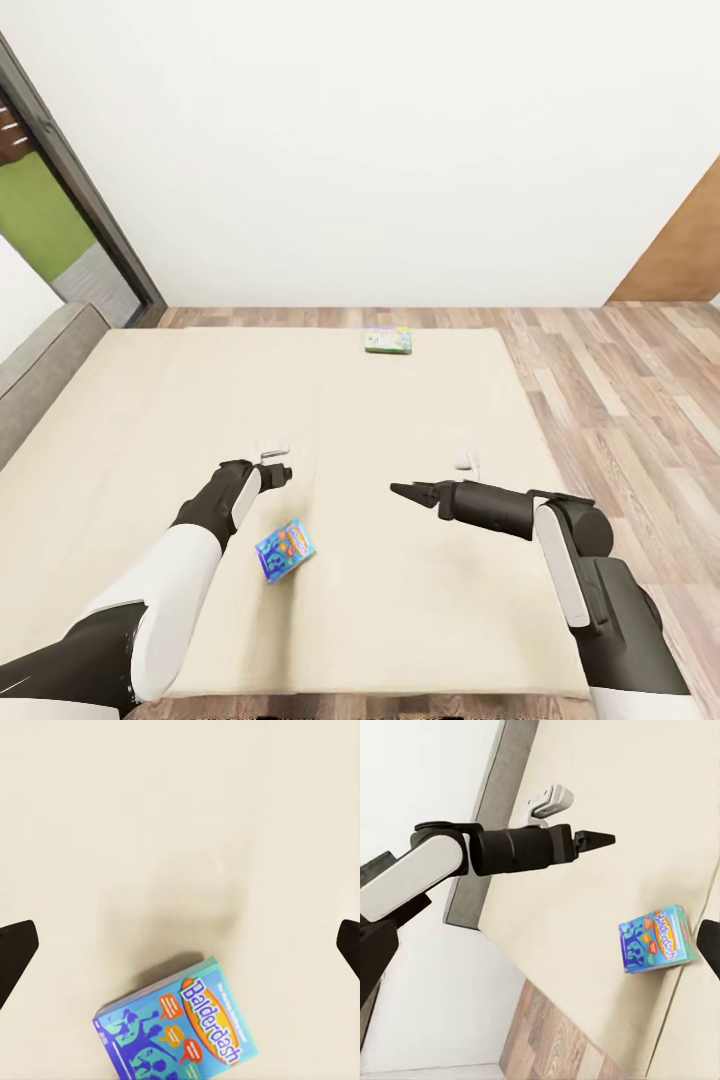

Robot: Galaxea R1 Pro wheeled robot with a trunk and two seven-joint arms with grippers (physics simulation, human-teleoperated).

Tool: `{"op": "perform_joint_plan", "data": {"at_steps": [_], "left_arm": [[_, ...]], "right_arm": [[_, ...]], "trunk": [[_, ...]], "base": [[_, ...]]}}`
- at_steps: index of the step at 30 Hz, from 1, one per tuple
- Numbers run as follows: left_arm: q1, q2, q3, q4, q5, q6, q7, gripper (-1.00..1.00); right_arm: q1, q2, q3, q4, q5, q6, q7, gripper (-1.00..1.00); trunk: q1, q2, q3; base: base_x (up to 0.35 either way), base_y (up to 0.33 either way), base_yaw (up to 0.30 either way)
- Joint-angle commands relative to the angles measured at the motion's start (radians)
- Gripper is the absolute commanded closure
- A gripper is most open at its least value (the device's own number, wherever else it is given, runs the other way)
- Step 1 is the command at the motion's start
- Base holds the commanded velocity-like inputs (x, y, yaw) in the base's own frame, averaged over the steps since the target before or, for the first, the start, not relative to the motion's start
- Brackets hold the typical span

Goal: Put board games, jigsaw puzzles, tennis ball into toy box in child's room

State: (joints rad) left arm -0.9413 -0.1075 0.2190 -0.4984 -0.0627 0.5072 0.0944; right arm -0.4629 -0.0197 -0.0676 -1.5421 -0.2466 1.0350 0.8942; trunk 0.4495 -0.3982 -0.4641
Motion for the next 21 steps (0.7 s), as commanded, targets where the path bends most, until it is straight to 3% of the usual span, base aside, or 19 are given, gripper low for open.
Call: {"op": "perform_joint_plan", "data": {"at_steps": [1,21], "left_arm": [[-0.001,-0.002,0.007,-0.002,-0.006,0.005,-0.001,-1.0],[-0.001,-0.003,0.006,0.0,-0.006,0.003,-0.001,-1.0]], "right_arm": [[-0.001,-0.002,-0.002,0.0,0.003,0.002,0.013,-1.0],[-0.001,-0.006,-0.009,0.001,0.004,0.0,0.025,-1.0]], "trunk": [[0.0,-0.002,-0.003],[0.0,-0.002,-0.036]], "base": [[0.0,0.0,0.0],[0.0,0.0,0.0]]}}
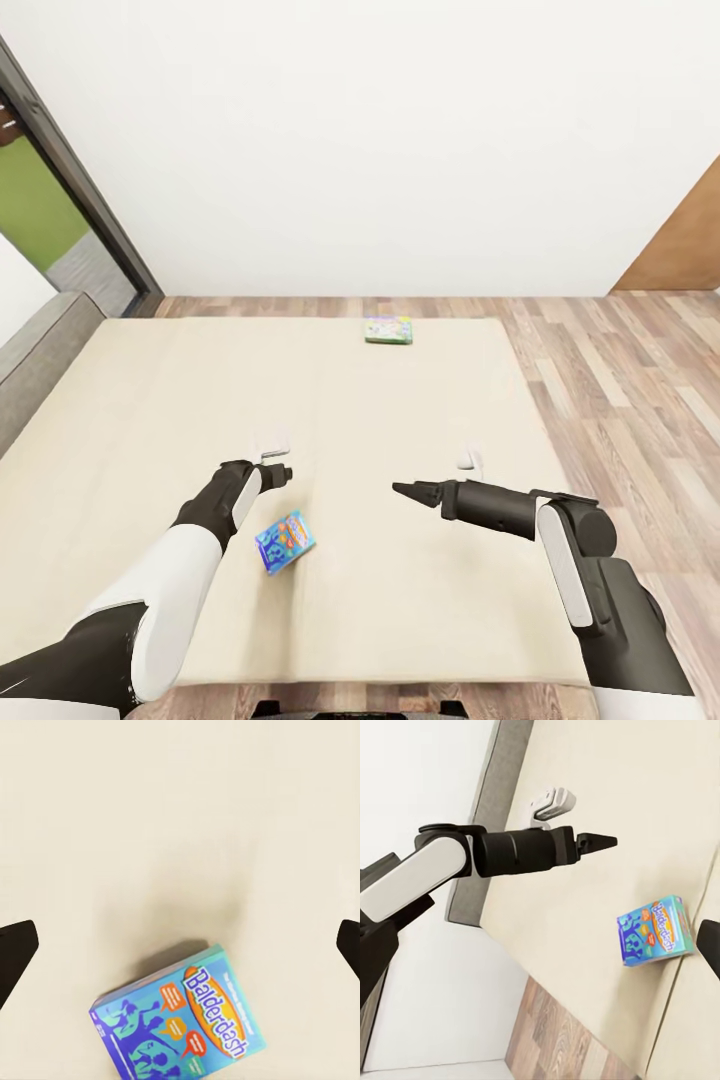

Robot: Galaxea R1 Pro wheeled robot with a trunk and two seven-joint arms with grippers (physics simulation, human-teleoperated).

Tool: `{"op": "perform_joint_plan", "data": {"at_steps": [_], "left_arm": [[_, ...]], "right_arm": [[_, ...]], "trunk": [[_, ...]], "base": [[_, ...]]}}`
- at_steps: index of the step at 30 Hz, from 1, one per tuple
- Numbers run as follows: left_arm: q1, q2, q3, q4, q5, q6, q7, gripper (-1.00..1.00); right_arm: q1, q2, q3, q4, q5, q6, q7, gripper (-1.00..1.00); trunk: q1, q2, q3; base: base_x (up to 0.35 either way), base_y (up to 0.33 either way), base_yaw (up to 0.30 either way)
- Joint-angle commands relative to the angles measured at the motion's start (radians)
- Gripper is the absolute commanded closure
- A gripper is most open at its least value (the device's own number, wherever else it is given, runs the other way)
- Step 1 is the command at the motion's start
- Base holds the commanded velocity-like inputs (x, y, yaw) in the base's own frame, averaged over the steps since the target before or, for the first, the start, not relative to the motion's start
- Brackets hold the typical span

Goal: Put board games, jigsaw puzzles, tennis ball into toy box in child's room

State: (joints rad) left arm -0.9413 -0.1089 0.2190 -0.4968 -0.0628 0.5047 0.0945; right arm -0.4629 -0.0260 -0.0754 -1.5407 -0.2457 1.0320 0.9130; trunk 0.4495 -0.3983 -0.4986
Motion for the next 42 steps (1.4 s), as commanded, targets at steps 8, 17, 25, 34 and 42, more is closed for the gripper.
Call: {"op": "perform_joint_plan", "data": {"at_steps": [8,17,25,34,42], "left_arm": [[-0.001,-0.002,0.008,0.061,-0.006,-0.092,-0.001,-1.0],[-0.001,-0.003,0.01,0.119,-0.006,-0.134,-0.001,-1.0],[-0.001,-0.002,0.009,0.124,-0.006,-0.142,-0.001,-1.0],[-0.001,0.005,0.011,0.125,0.0,-0.145,-0.001,-1.0],[-0.001,0.007,0.018,0.126,0.007,-0.142,-0.001,-1.0]], "right_arm": [[0.0,0.0,-0.002,0.0,0.003,0.003,0.006,-1.0],[-0.001,0.0,-0.003,0.0,0.003,0.003,0.006,-1.0],[-0.001,0.0,-0.004,0.0,0.005,0.002,0.005,-1.0],[-0.001,0.0,-0.004,0.001,0.005,-0.008,0.005,-1.0],[-0.001,0.0,-0.004,0.001,0.005,-0.009,0.005,-1.0]], "trunk": [[0.0,-0.002,-0.015],[0.0,-0.002,-0.029],[0.0,-0.002,-0.043],[0.0,-0.002,-0.057],[0.0,-0.002,-0.07]], "base": [[0.0,0.0,0.0],[0.0,0.0,0.0],[0.0,0.0,0.0],[0.0,0.0,0.0],[0.0,0.0,0.0]]}}
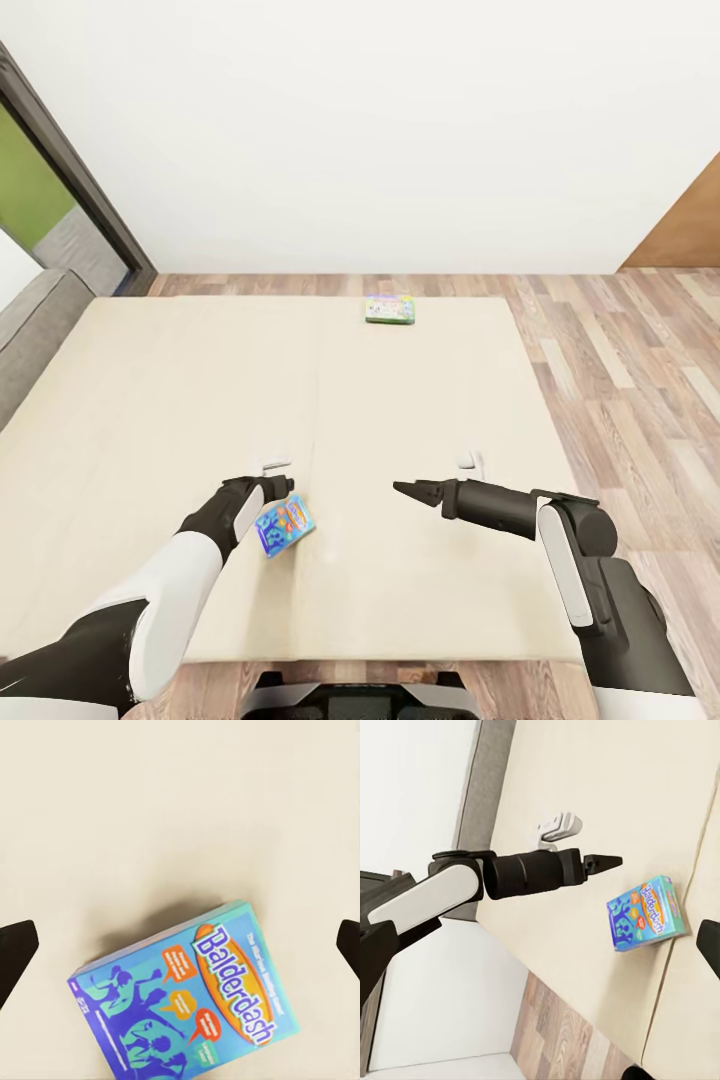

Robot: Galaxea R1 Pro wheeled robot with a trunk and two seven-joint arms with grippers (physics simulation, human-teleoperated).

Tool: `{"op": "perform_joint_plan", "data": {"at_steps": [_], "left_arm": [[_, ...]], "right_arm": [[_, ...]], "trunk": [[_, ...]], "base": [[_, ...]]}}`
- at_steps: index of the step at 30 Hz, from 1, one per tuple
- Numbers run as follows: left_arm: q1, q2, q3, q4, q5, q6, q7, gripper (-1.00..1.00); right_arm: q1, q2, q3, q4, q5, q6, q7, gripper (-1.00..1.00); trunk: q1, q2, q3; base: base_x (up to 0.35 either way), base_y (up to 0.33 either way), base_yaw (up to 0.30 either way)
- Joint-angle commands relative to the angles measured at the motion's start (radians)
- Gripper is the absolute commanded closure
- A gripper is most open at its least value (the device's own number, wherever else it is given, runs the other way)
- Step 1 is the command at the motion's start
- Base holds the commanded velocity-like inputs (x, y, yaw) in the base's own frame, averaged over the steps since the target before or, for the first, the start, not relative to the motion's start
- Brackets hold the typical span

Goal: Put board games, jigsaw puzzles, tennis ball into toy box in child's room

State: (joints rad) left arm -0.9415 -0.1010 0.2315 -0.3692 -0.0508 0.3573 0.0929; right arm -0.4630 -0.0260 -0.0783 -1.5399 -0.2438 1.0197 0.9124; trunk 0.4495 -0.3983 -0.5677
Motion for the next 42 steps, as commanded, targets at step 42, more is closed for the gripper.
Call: {"op": "perform_joint_plan", "data": {"at_steps": [42], "left_arm": [[-0.008,-0.052,-0.003,-0.086,-0.015,0.018,0.001,-1.0]], "right_arm": [[-0.001,0.0,0.0,0.001,0.003,0.002,0.005,-1.0]], "trunk": [[0.0,-0.002,-0.07]], "base": [[0.0,0.0,0.0]]}}
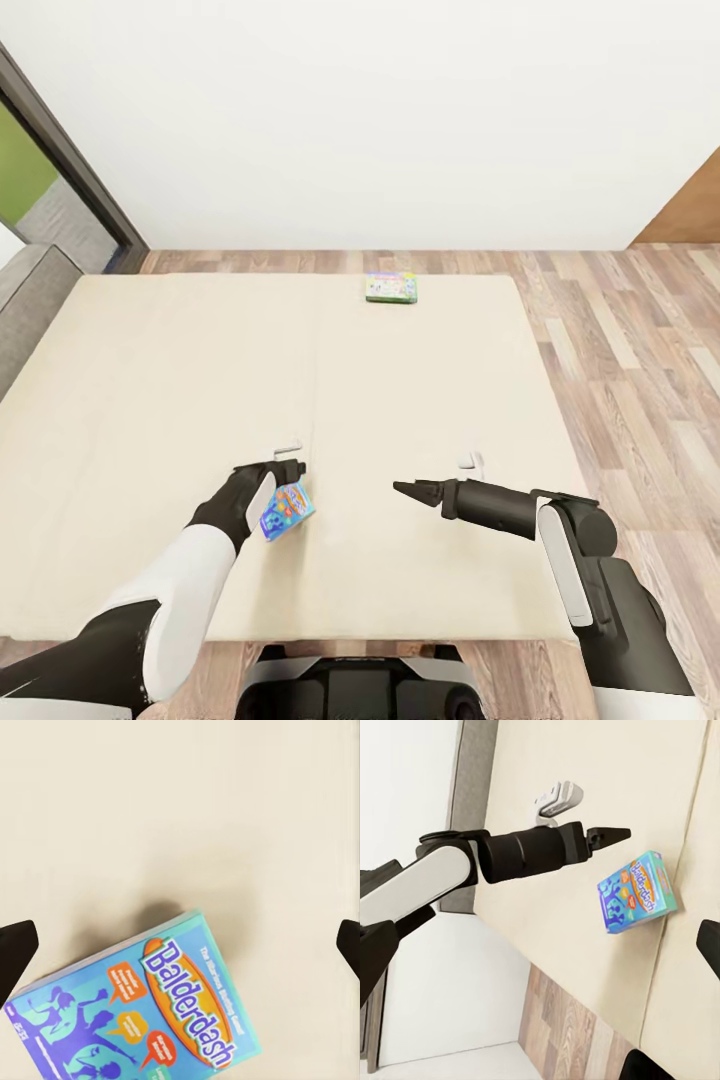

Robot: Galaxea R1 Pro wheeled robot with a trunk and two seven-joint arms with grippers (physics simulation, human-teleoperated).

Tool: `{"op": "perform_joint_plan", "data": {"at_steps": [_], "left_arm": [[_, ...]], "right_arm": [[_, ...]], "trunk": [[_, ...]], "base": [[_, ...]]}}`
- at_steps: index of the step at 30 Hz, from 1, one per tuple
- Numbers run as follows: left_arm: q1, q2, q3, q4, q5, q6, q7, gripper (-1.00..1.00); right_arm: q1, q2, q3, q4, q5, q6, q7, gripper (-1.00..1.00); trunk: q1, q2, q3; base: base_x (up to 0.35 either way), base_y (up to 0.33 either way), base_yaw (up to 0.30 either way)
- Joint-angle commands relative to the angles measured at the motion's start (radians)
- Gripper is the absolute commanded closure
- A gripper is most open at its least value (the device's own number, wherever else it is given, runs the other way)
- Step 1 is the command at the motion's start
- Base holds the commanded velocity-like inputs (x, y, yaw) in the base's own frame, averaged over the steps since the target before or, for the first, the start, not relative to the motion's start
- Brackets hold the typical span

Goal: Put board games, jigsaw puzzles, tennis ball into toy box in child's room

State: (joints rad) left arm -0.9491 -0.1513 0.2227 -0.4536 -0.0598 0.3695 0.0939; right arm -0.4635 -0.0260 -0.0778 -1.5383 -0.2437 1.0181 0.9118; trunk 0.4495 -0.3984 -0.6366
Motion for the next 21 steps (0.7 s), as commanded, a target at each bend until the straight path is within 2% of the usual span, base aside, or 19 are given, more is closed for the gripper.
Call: {"op": "perform_joint_plan", "data": {"at_steps": [1,21], "left_arm": [[-0.002,-0.003,0.006,-0.003,-0.006,0.006,0.0,-1.0],[-0.012,-0.008,0.004,-0.006,-0.018,0.005,0.0,-1.0]], "right_arm": [[-0.001,0.0,-0.001,0.0,0.003,0.004,0.005,-1.0],[0.0,0.0,-0.002,0.0,0.002,-0.016,0.005,-1.0]], "trunk": [[0.0,-0.002,-0.003],[0.0,-0.002,-0.036]], "base": [[0.0,0.0,0.0],[0.0,0.0,0.0]]}}
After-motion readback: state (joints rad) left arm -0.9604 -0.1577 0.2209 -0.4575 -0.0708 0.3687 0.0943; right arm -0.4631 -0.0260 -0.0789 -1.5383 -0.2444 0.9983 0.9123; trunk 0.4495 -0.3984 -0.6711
